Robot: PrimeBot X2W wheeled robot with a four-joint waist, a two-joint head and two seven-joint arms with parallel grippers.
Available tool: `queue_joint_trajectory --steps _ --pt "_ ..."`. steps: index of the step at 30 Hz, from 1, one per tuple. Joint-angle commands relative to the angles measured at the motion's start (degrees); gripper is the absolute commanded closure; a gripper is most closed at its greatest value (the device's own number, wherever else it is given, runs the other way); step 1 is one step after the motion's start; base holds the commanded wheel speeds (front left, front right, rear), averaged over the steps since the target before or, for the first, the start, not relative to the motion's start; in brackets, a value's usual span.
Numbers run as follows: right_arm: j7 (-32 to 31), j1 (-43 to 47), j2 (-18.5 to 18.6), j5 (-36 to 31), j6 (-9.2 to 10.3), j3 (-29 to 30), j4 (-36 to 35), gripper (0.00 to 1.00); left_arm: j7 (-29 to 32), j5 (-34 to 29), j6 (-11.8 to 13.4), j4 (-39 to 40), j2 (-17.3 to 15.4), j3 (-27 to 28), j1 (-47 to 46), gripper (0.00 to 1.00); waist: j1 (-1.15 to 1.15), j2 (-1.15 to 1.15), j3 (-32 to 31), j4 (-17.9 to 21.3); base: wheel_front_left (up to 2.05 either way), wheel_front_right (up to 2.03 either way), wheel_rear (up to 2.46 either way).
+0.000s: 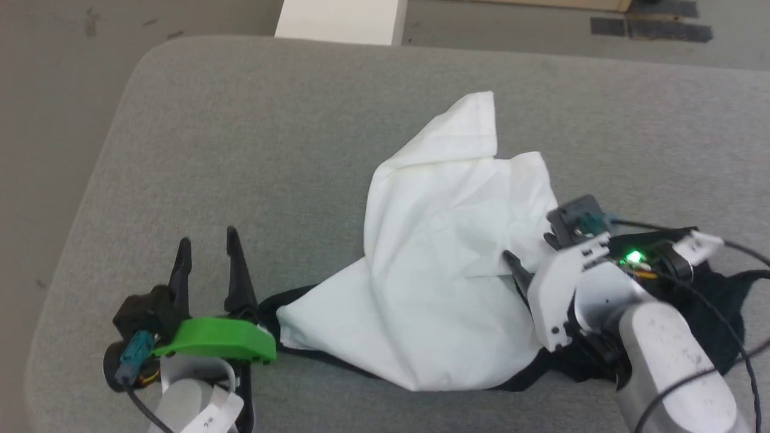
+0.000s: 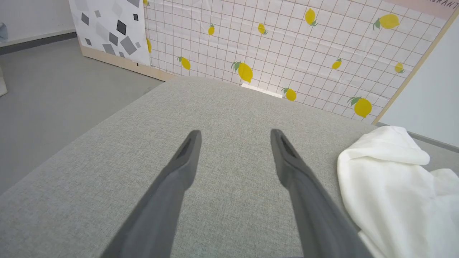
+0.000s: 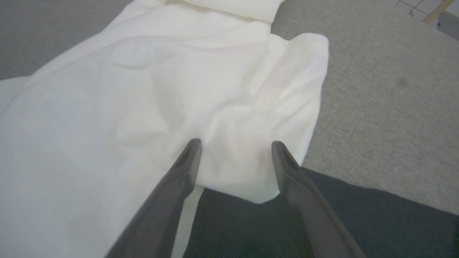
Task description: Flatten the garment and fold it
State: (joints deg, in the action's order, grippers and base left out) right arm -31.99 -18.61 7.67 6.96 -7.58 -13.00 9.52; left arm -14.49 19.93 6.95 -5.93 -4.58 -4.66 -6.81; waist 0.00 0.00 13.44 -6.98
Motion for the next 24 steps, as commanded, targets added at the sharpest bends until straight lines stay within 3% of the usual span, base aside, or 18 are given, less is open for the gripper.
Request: queue_joint_trajectory --steps 1,2,3,4,5,9,15,19,24 --pt "-1.34 -1.62 0.78 -0.23 0.09 -1.27 1.08 0.0 -0.44 -0.51 -0.72 0.23 0.48 -0.02 -1.24 0.0 0.0 0.0 1.83 -1.84 0.0 0.0 0.0" --pt "-2.45 -2.48 1.2 0.2 0.09 -2.13 1.8 0.0 -0.47 -0.89 -0.96 0.67 0.66 0.08 -1.62 0.0 0.0 0.0 2.11 -2.12 0.0 0.0 0.0" --pt "-3.23 -3.15 1.66 0.47 0.09 -2.97 2.26 0.27 -0.48 -1.17 -1.13 0.99 0.81 0.15 -1.82 0.0 0.0 0.0 2.31 -2.33 0.0 0.0 0.0" --pt "-3.9 -3.97 2.32 0.86 0.09 -4.02 2.68 0.69 -0.48 -1.38 -1.35 1.18 0.98 0.19 -1.89 0.0 0.0 0.0 2.5 -2.54 0.0 0.0 0.0" --pt "-4.03 -4.61 2.72 1.32 0.09 -4.58 2.85 1.0 -0.49 -1.58 -1.42 1.3 1.1 0.27 -1.94 0.0 0.0 0.0 2.62 -2.68 0.0 0.0 0.0" --pt "-4.05 -7.36 4.77 2.7 0.09 -4.86 3.17 1.0 -0.5 -1.91 -1.62 1.65 1.47 0.45 -2.01 0.0 0.0 0.0 3.03 -3.14 0.0 0.0 0.0" --pt "-2.08 -13.89 8.38 0.47 0.09 2.04 3.35 1.0 -0.5 -1.89 -1.95 1.48 1.65 0.07 -2.47 0.0 0.0 0.0 3.84 -3.89 0.0 0.0 0.0" --pt "-1.28 -18.69 10.23 -3.06 0.09 10.51 5.76 1.0 -0.51 -1.09 -1.86 1.48 1.68 -0.77 -3.12 0.0 0.0 0.0 4.86 -4.45 0.0 0.0 0.0" --pt "-1.31 -20.88 12.58 -12.14 0.09 23.62 9.59 1.0 -0.51 0.03 -1.4 1.22 1.69 -2.15 -4.15 0.0 0.0 0.0 6.15 -5.54 0.0 0.0 0.0"
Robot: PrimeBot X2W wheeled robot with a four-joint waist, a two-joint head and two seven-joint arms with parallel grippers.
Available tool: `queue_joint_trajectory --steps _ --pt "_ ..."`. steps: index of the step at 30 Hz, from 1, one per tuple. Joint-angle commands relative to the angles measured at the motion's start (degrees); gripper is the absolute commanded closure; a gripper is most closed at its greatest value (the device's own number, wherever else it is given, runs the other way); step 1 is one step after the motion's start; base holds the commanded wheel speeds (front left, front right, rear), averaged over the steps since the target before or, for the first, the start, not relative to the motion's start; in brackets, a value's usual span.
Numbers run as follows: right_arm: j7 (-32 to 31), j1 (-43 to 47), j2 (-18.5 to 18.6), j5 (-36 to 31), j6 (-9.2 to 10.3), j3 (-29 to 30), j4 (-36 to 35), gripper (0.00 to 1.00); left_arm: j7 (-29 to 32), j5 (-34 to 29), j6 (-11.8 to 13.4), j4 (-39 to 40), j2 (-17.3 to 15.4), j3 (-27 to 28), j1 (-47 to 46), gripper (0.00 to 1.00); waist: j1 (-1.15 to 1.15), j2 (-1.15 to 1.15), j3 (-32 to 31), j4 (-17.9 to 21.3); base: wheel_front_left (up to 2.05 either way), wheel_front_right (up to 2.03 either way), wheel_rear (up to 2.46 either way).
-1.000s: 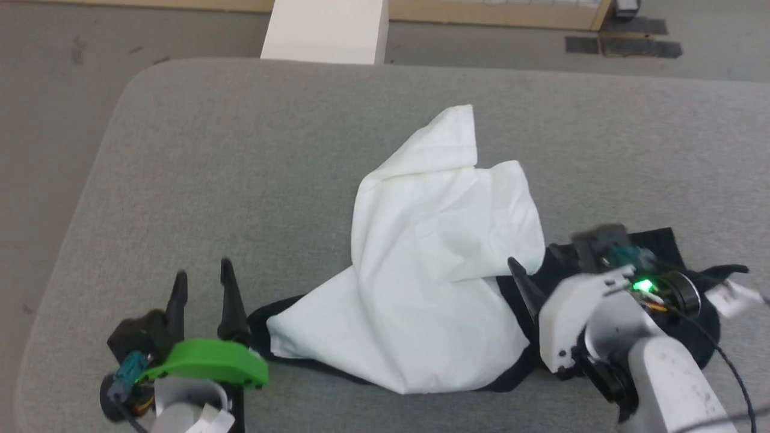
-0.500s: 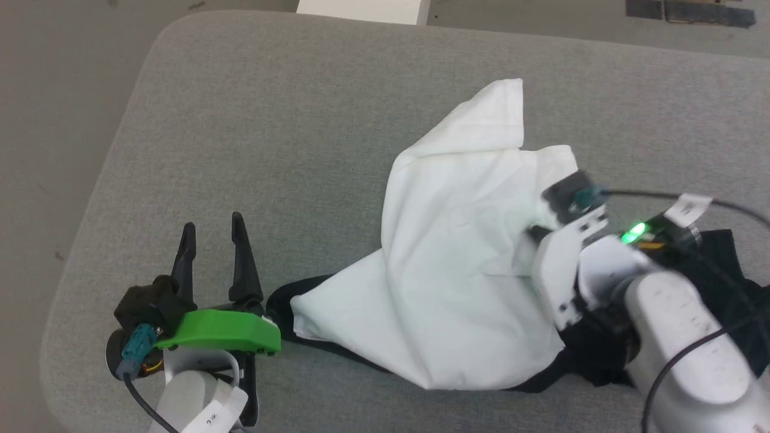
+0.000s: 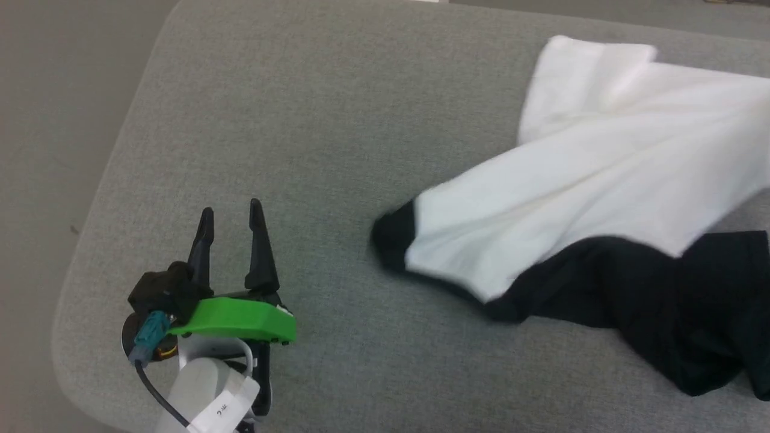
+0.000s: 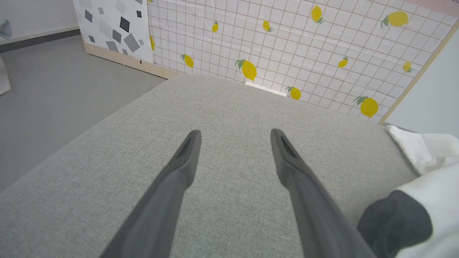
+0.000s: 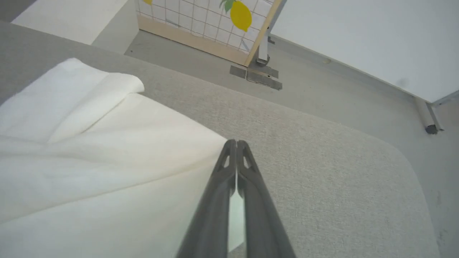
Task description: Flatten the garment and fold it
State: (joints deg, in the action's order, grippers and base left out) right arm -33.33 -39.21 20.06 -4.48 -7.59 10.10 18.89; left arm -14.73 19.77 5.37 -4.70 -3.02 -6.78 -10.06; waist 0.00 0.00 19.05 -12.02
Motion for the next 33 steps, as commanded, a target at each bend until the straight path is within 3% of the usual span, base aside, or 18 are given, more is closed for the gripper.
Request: queue_joint_trajectory --steps 1,6,16,17,18,19,27,33 --pt "-0.14 -0.15 0.23 -2.1 0.1 2.76 0.56 1.0 -0.27 0.29 0.3 -0.01 0.13 -0.15 -1.02 0.0 0.0 0.0 0.62 -0.58 0.0 0.0 0.0" --pt "-1.73 3.66 -0.95 -6.44 0.1 11.64 0.86 1.0 -0.27 0.24 0.6 -0.38 0.13 -0.02 -0.72 0.0 0.0 0.0 0.18 0.08 0.0 0.0 0.0" --pt "0.01 13.42 -6.58 -6.24 0.1 20.08 -0.64 1.0 -0.27 -1.44 -1.01 -2.76 0.13 0.46 0.4 0.0 0.0 0.0 -5.02 5.67 0.0 0.0 0.0" --pt "1.11 13.88 -7.68 -4.99 0.1 20.08 -1.1 0.62 -0.27 -1.53 -1.12 -2.95 0.13 0.35 0.51 0.0 0.0 0.0 -5.51 6.17 0.0 0.0 0.0" --pt "2.4 14.7 -9.0 -3.39 0.1 19.69 -1.69 0.06 -0.27 -1.47 -1.34 -3.23 0.13 0.2 0.68 0.0 0.0 0.0 -6.2 6.84 0.0 0.0 0.0" --pt "3.92 15.7 -9.99 -2.19 0.1 19.09 -2.54 0.0 -0.27 -1.41 -1.55 -3.59 0.13 0.04 0.88 0.0 0.0 0.0 -6.94 7.52 0.0 0.0 0.0" --pt "19.21 26.74 -14.87 9.31 0.1 9.13 -12.59 0.0 0.31 0.79 -3.62 -7.69 0.14 -4.29 1.81 0.0 0.0 0.0 -10.68 11.84 0.0 0.0 0.0" --pt "26.64 35.01 -16.84 14.76 0.1 2.83 -19.0 0.0 6.94 5.01 -4.62 -10.77 0.14 -11.43 -0.14 0.0 0.0 0.0 -10.67 15.24 0.0 0.0 0.0"
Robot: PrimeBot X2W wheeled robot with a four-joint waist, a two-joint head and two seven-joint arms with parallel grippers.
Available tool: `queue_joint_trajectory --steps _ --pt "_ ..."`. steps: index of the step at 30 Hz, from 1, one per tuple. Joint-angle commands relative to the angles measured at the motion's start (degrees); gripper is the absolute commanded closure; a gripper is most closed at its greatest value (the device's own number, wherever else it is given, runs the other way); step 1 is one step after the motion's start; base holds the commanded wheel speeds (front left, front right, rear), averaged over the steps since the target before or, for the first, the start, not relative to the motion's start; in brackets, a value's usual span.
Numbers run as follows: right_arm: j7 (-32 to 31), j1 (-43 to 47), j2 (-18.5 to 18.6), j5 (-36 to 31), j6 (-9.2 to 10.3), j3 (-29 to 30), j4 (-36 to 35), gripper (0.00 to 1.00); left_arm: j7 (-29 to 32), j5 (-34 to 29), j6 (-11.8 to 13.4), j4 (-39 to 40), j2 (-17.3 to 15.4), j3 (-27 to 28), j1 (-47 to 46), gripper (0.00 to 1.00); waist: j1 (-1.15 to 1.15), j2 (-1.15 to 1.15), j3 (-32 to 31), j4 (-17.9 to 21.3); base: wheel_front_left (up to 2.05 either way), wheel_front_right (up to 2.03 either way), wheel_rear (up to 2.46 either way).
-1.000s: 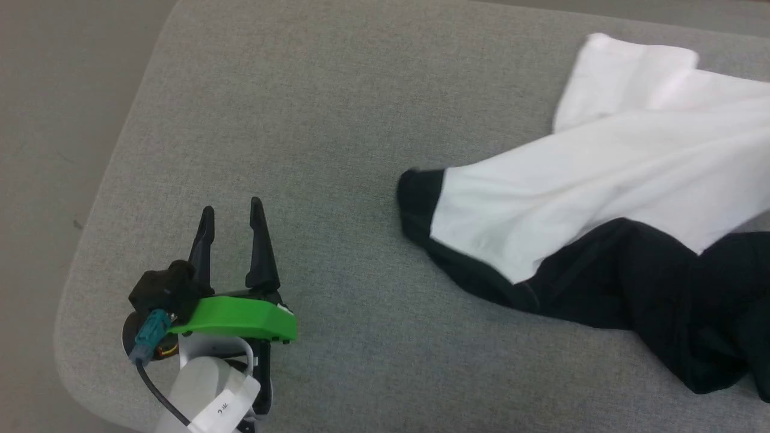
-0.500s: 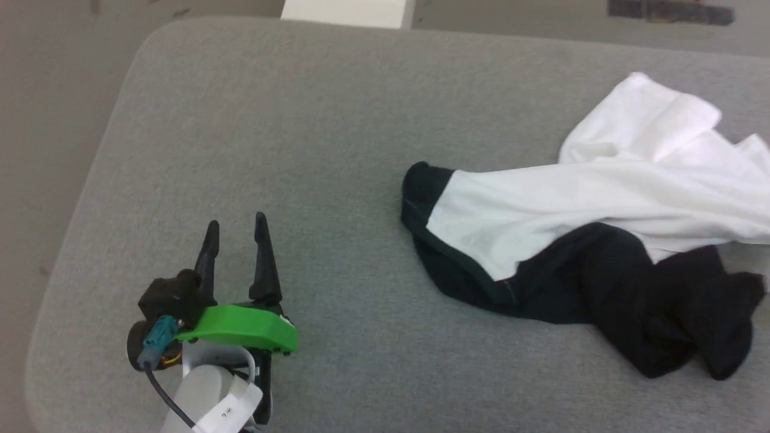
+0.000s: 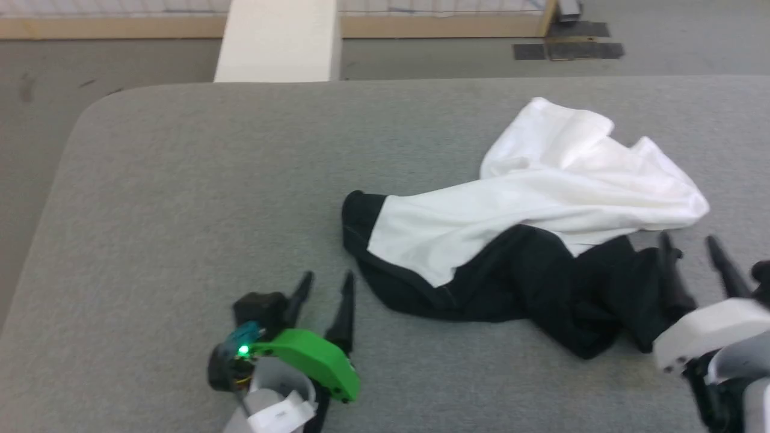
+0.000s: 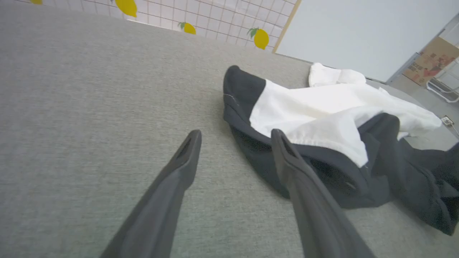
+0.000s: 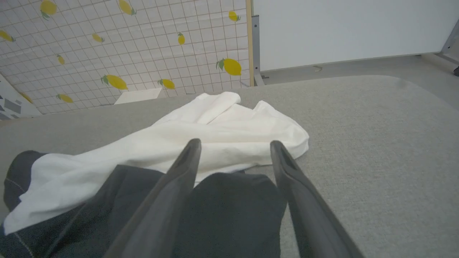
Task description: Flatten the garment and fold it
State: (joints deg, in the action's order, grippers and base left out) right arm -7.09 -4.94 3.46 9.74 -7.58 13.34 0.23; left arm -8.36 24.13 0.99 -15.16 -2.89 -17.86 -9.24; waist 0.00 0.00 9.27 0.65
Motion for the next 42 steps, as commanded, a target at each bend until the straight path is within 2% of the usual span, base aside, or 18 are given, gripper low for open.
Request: queue_joint_trajectory --steps 1,7,16,17,19,22,27,31,35,39,40,41,42 --pt "0.82 1.53 -0.36 1.09 0.09 -1.3 -0.74 0.0 2.05 1.28 -0.23 -0.84 0.01 -1.46 -1.39 0.0 0.0 0.0 -0.75 3.1 0.0 0.0 0.0" --pt "1.69 3.92 -0.55 2.98 0.09 -5.86 -1.79 0.0 11.97 4.34 1.9 -3.97 0.02 -5.49 -4.16 0.0 0.0 0.0 0.44 6.33 0.0 0.0 0.0" --pt "2.27 3.15 -0.57 4.0 0.09 -8.37 -2.55 0.0 24.4 5.02 5.66 -6.19 -1.18 -6.2 -6.76 0.01 0.0 0.0 2.27 9.05 0.0 0.0 0.0" --pt "2.34 3.26 -0.57 4.24 0.09 -8.61 -2.49 0.0 25.67 5.1 5.95 -6.28 -1.4 -6.34 -6.71 0.53 0.0 0.0 2.32 9.15 0.0 0.0 0.0" --pt "2.39 3.44 -0.57 4.59 0.09 -9.1 -2.35 0.0 27.45 5.05 5.75 -5.72 -2.06 -6.95 -6.58 1.0 0.0 0.0 2.38 9.28 0.0 0.0 0.0" --pt "2.47 3.7 -0.57 5.16 0.09 -9.69 -2.06 0.0 25.78 3.62 6.77 -3.33 -3.61 -6.63 -6.2 1.0 0.0 0.0 2.03 8.98 0.0 0.0 0.0" --pt "2.65 4.25 -0.57 5.71 0.09 -9.95 -2.04 0.0 16.34 0.33 11.08 3.93 -6.53 -2.78 -4.38 1.0 0.0 0.0 0.64 7.43 0.0 0.0 0.0" --pt "2.43 4.61 -0.57 5.45 0.09 -10.1 -2.28 0.0 11.33 -1.64 13.9 10.74 -9.65 0.51 -1.79 1.0 0.0 0.0 -0.44 5.71 0.0 0.0 0.0" --pt "1.62 4.86 -0.57 5.64 0.09 -11.31 -2.62 0.0 11.43 -1.52 16.16 15.68 -12.17 3.51 1.64 1.0 0.0 0.0 -1.17 4.18 0.0 0.0 0.0" --pt "0.31 4.83 -0.57 5.64 0.09 -12.97 -2.77 0.0 14.72 0.94 16.94 14.94 -13.08 5.2 4.85 1.0 0.0 0.0 -1.26 3.25 0.0 0.0 0.0" --pt "-0.03 4.8 -0.57 5.61 0.09 -13.4 -2.8 0.0 15.64 2.17 16.7 14.17 -12.66 5.32 5.5 0.8 0.0 0.0 -1.23 3.15 0.0 0.0 0.0" --pt "-0.45 4.77 -0.57 5.44 0.09 -13.87 -2.91 0.0 16.74 3.66 16.01 13.26 -12.12 5.11 6.19 0.27 0.0 0.0 -1.16 3.04 0.0 0.0 0.0" --pt "-0.7 4.75 -0.57 5.27 0.09 -14.15 -3.04 0.0 17.13 4.57 15.53 12.62 -11.73 5.01 6.58 0.0 0.0 0.0 -1.09 2.98 0.0 0.0 0.0"
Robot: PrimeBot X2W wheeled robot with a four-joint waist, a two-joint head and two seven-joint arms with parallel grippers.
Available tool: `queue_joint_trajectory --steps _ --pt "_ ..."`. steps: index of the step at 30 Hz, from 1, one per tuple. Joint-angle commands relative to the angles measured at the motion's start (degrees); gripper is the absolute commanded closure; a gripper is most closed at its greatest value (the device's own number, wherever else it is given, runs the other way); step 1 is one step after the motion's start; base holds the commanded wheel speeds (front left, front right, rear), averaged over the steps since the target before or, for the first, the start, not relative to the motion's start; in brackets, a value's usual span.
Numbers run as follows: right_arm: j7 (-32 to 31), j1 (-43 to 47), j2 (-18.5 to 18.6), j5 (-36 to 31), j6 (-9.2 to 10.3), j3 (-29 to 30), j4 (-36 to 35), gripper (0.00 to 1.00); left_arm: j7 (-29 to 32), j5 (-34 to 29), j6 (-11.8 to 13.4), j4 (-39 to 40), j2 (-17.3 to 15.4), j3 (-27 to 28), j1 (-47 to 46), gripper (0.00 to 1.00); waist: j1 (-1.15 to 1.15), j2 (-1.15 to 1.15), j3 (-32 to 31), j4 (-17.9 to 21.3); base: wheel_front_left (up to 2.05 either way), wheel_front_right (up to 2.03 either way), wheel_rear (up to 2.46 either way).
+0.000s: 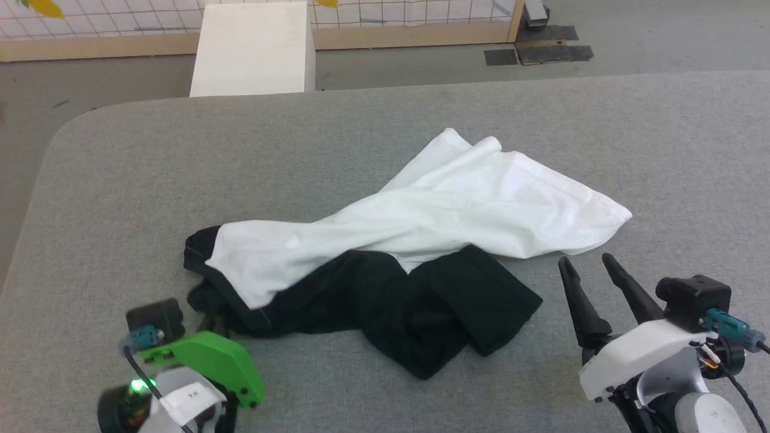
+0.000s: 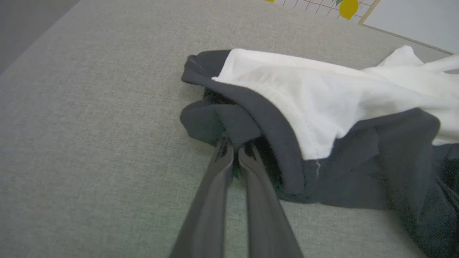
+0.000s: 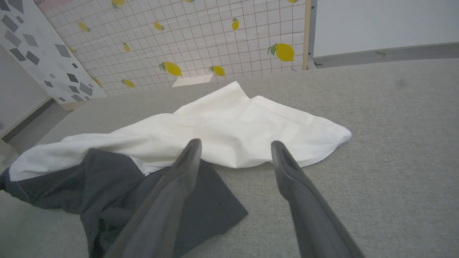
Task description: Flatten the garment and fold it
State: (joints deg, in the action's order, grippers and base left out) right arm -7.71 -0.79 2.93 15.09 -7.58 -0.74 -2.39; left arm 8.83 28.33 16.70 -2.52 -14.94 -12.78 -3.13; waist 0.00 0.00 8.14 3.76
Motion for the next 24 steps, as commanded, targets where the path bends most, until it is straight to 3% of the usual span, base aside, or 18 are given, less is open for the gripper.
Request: queue_joint_trajectory --steps 1,6,11,15,24 --pt "-0.36 0.61 -0.05 -0.2 0.09 -0.37 -0.62 0.0 0.15 1.47 -0.67 -0.84 0.91 -0.1 0.95 0.0 0.0 0.0 0.11 -0.19 0.0 0.0 0.0" --pt "-2.2 1.0 -0.05 -1.27 0.09 -3.17 -2.15 0.0 -1.01 4.42 -3.02 -3.07 2.04 0.07 3.06 0.0 0.0 0.0 0.34 -0.66 0.0 0.0 0.0" --pt "-6.43 1.23 -0.03 -0.36 0.09 -11.69 -4.68 0.0 -14.47 1.75 -4.03 -0.73 1.99 2.68 3.26 0.0 0.0 0.0 1.0 -2.6 0.0 0.0 0.0" --pt "-12.82 1.6 2.64 -1.55 0.09 -19.99 -4.79 0.0 -22.9 -0.94 -5.68 -0.54 2.47 4.34 2.33 0.0 0.0 0.0 1.76 -4.72 0.0 0.0 0.0" --pt "-19.17 -2.46 5.87 -7.01 0.09 -27.41 1.84 0.0 -23.8 -7.37 -9.75 2.61 8.26 9.08 -0.02 0.0 0.0 0.0 4.81 -8.47 0.0 0.0 0.0"
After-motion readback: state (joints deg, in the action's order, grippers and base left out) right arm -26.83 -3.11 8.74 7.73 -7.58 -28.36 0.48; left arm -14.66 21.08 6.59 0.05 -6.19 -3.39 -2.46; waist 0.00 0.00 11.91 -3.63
